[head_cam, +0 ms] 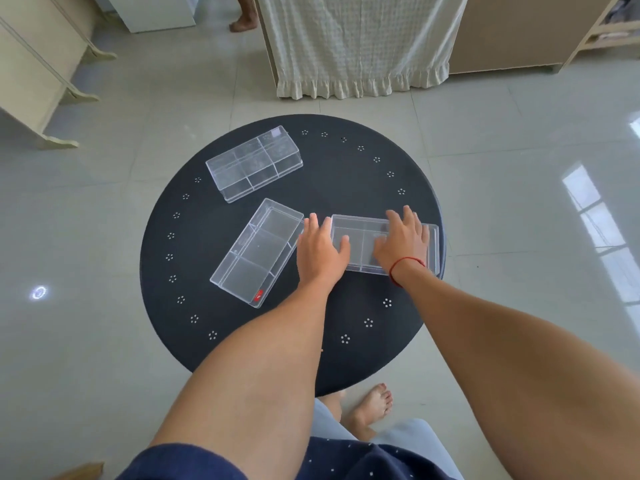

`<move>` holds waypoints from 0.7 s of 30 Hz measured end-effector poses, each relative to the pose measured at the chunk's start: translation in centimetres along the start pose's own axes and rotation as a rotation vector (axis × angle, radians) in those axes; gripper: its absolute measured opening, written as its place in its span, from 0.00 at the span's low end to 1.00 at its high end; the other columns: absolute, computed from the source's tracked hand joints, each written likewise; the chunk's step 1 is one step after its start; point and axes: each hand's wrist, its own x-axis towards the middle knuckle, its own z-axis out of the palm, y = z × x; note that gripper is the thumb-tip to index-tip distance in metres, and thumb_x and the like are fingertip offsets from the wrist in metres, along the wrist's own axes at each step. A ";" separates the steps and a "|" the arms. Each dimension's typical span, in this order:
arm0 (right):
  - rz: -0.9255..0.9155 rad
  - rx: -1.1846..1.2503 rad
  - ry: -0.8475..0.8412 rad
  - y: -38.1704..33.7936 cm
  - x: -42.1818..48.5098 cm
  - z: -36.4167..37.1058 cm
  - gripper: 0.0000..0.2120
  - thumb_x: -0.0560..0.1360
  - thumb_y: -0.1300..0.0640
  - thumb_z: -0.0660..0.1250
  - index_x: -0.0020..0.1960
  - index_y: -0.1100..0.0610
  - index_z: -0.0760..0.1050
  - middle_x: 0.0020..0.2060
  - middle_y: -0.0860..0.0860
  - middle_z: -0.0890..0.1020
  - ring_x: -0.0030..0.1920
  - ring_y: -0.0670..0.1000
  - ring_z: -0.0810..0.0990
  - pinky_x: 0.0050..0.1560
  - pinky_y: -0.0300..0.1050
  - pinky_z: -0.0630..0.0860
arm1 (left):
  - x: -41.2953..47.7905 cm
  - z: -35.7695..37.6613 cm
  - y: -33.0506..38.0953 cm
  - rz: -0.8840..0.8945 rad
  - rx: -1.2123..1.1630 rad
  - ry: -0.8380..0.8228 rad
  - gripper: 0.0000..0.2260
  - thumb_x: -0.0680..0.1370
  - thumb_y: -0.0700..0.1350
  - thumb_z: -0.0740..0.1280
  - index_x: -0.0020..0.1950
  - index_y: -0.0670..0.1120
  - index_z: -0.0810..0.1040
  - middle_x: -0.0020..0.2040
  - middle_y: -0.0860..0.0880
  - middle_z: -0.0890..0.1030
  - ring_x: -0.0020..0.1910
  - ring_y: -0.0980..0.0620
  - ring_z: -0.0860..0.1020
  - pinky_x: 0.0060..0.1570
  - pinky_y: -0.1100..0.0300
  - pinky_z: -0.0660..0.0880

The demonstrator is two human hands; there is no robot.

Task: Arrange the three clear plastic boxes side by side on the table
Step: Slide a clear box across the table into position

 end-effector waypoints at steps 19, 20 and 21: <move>-0.129 0.060 -0.296 -16.7 0.7 8.2 0.32 0.78 0.52 0.62 0.78 0.59 0.54 0.78 0.56 0.57 0.78 0.58 0.57 0.73 0.56 0.64 | 1.8 -7.4 -14.4 -0.172 0.078 0.005 0.25 0.81 0.52 0.56 0.78 0.51 0.58 0.81 0.47 0.48 0.80 0.48 0.45 0.77 0.52 0.52; -0.093 0.083 -0.311 -17.2 0.8 8.4 0.32 0.78 0.52 0.62 0.78 0.59 0.54 0.77 0.56 0.58 0.76 0.59 0.60 0.70 0.57 0.66 | 2.4 -7.7 -14.8 -0.148 0.064 -0.003 0.25 0.81 0.51 0.58 0.78 0.51 0.59 0.81 0.47 0.49 0.80 0.48 0.46 0.77 0.51 0.53; -0.057 0.105 -0.321 -17.6 0.9 8.7 0.32 0.78 0.52 0.62 0.77 0.59 0.54 0.77 0.55 0.59 0.75 0.59 0.63 0.68 0.58 0.68 | 2.9 -8.1 -15.0 -0.125 0.051 -0.009 0.25 0.80 0.50 0.59 0.77 0.50 0.61 0.81 0.47 0.50 0.80 0.48 0.47 0.76 0.51 0.55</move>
